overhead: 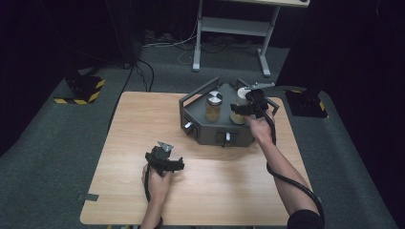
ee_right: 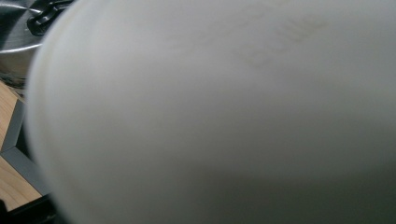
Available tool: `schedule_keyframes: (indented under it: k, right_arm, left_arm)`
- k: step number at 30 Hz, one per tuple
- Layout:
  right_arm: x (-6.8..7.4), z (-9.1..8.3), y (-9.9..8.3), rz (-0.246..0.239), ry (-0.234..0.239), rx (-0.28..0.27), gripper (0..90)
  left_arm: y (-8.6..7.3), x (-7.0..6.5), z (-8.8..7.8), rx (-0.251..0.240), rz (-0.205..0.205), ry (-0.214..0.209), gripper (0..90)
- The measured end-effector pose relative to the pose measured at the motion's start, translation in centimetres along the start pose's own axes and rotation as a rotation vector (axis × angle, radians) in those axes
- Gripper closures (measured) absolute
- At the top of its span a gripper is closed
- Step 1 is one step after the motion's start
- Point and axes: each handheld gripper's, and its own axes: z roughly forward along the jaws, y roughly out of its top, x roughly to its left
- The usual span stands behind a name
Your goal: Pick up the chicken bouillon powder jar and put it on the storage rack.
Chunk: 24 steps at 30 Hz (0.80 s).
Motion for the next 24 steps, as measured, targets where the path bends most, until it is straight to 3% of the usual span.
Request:
schedule_keyframes:
  k: [16, 24]
  right_arm:
    - [0.23, -0.02, 0.2, 0.007, -0.008, 0.009, 31.2]
    - [0.64, 0.09, 0.18, 0.029, -0.027, 0.02, 15.5]
  left_arm:
    - [0.01, 0.0, -0.01, 0.001, 0.0, 0.0, 1.6]
    - [0.01, 0.0, -0.01, 0.001, 0.0, 0.0, 1.6]
